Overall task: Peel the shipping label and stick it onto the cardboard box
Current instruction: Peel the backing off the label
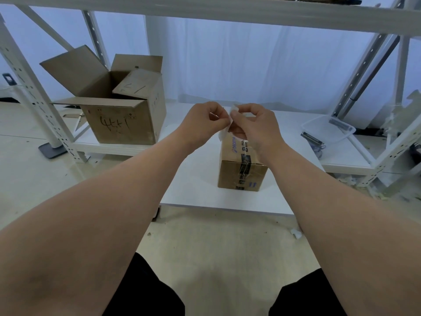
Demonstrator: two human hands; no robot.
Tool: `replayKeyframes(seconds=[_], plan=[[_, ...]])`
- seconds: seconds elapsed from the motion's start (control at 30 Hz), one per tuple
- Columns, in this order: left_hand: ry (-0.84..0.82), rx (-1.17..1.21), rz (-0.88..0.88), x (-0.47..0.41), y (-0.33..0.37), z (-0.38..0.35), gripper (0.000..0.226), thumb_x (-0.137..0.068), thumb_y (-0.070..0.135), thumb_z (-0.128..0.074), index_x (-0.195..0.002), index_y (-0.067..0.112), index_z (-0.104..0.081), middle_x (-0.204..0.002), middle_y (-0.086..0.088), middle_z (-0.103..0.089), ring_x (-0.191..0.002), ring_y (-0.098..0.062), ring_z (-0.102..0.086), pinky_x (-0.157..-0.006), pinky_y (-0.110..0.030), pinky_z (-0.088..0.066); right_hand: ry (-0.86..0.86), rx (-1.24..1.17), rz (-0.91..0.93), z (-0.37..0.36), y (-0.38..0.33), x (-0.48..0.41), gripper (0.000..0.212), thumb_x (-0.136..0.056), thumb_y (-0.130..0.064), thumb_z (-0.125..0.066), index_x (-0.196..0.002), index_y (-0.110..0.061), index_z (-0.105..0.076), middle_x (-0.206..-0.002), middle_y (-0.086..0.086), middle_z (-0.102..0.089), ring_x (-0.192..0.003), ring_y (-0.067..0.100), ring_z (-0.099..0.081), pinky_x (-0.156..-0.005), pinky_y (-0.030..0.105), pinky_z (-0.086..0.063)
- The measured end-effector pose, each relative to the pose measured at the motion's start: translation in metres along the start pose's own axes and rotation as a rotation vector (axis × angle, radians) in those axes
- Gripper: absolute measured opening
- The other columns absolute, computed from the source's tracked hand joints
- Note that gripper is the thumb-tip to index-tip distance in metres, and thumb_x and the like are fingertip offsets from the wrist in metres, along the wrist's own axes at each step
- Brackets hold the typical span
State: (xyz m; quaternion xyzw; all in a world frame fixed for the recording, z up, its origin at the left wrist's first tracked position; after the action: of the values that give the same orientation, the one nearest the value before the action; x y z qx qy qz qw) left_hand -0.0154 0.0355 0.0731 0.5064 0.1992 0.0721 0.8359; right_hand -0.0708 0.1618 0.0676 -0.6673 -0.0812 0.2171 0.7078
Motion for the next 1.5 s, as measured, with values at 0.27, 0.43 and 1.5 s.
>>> replayKeyframes(seconds=[0.27, 0.43, 1.5], plan=[[-0.023, 0.049, 0.084, -0.002, -0.001, 0.003, 0.024, -0.085, 0.031, -0.067, -0.098, 0.013, -0.059, -0.102, -0.005, -0.07, -0.096, -0.013, -0.064, -0.078, -0.02, -0.047, 0.031, 0.325, 0.145, -0.001, 0.004, 0.0, 0.013, -0.087, -0.031, -0.065, -0.077, -0.032, -0.057, -0.069, -0.001, -0.07, -0.079, 0.017, -0.069, -0.08, 0.035, -0.054], [-0.026, 0.016, 0.101, -0.004, -0.006, 0.001, 0.012, -0.087, 0.02, -0.065, -0.092, 0.01, -0.065, -0.091, -0.003, -0.067, -0.087, -0.012, -0.06, -0.076, -0.018, -0.046, -0.01, 0.423, 0.158, -0.003, 0.009, -0.002, 0.012, -0.084, -0.036, -0.064, -0.079, -0.028, -0.057, -0.076, -0.004, -0.071, -0.076, 0.013, -0.065, -0.08, 0.041, -0.054], [0.026, 0.105, -0.002, 0.0, -0.002, 0.002, 0.022, -0.083, 0.007, -0.066, -0.085, 0.018, -0.048, -0.075, -0.001, -0.064, -0.077, -0.015, -0.059, -0.064, -0.018, -0.045, 0.015, 0.139, 0.005, 0.003, 0.005, 0.0, 0.018, -0.085, -0.01, -0.063, -0.071, -0.021, -0.067, -0.074, 0.002, -0.067, -0.076, 0.018, -0.062, -0.079, 0.035, -0.056]])
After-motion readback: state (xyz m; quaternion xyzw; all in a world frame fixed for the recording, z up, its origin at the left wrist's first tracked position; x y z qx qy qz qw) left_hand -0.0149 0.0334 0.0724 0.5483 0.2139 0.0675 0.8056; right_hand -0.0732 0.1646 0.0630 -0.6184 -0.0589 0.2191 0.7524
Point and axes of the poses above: each hand's wrist, its own x-axis away from the middle knuckle, its own z-axis out of the back of the hand, y = z × x, the point moved 3 cm from there along -x, towards the middle knuckle
